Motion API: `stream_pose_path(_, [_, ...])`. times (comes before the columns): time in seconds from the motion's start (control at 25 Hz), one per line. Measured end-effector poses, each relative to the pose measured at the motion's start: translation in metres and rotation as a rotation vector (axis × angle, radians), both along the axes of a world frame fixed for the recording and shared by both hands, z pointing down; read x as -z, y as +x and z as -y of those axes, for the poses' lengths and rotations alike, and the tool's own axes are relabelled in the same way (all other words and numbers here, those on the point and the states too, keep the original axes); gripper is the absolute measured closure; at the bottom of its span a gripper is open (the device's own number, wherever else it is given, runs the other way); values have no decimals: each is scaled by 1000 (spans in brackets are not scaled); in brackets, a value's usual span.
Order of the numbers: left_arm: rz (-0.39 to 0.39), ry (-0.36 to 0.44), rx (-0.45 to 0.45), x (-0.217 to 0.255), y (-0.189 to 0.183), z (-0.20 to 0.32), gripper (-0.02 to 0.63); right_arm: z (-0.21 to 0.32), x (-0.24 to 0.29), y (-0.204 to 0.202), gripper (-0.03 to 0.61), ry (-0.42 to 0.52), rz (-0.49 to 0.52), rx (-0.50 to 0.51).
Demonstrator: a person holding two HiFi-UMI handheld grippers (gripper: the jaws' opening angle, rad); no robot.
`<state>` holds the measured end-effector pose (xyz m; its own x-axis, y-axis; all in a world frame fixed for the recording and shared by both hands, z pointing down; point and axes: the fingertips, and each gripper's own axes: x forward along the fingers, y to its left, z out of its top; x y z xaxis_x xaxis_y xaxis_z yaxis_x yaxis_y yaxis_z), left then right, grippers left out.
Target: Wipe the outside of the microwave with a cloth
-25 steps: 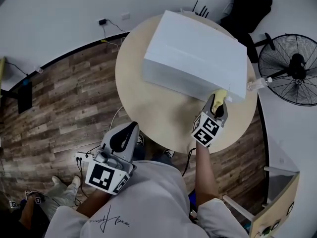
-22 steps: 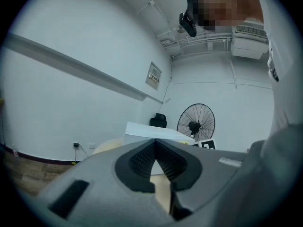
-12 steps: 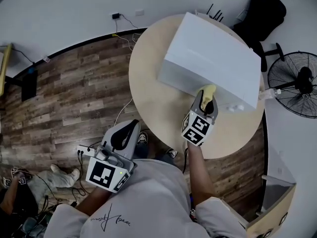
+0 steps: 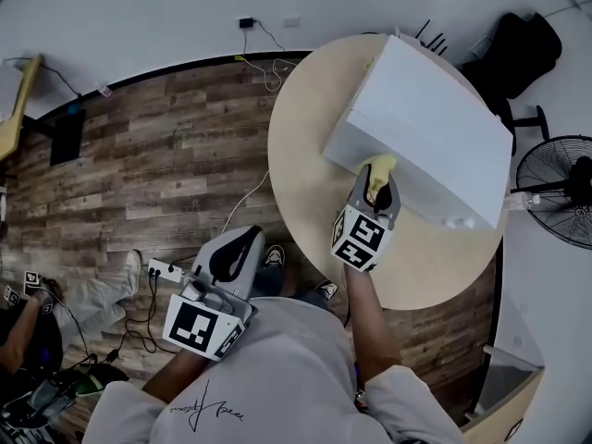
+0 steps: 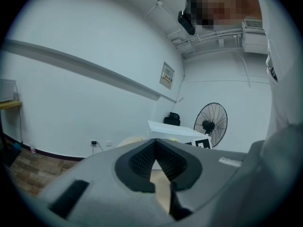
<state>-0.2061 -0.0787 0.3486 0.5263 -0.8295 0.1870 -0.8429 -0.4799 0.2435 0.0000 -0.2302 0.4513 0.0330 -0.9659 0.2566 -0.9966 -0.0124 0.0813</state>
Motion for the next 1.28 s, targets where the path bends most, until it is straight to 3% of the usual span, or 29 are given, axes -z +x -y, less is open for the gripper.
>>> stream_pose_path(0.48, [8,-15,37,-1,-18,2,614,21,-1,-84,448,-18,25,202])
stream_pose_path(0.64, [3,-17,19,-1,-6,-2,614,11,4,-82,448,-5,31,231])
stream_pose_path(0.88, [9,-5,-65,4,39,-7,614,-16,5,-17,448,1,18,149])
stream_pose_path(1.28, [0,2,-194,7,125,-29,614,-83,-11,158,448,-46,-49,-108])
